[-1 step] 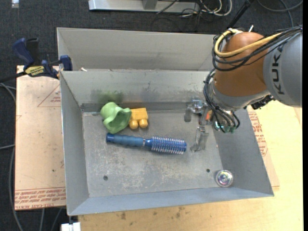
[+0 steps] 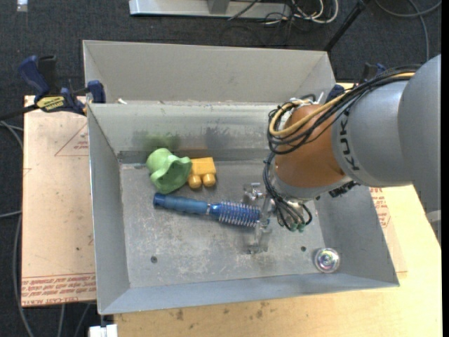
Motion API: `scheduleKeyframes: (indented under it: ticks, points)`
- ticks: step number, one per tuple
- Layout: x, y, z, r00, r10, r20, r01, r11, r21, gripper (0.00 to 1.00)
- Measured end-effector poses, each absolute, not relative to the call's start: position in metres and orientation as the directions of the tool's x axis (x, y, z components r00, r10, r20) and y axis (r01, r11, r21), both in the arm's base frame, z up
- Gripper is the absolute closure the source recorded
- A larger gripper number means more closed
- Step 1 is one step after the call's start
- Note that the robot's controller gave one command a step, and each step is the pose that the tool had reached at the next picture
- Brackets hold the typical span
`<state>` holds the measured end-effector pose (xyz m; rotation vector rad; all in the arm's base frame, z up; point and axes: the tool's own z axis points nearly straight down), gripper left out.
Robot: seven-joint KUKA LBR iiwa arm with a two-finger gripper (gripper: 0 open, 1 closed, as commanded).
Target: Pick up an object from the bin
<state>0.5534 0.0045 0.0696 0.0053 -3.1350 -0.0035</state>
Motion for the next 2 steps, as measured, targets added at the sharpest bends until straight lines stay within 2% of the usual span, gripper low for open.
scheduleKeyframes:
  ticks: [1,2]
  points:
    - [0.555,0.004,0.074,-1.000,-0.003,0.000,-0.003,1.000,0.001,1.00]
    - [0.559,0.007,0.235,-1.000,-0.007,-0.010,-0.007,1.000,0.001,1.00]
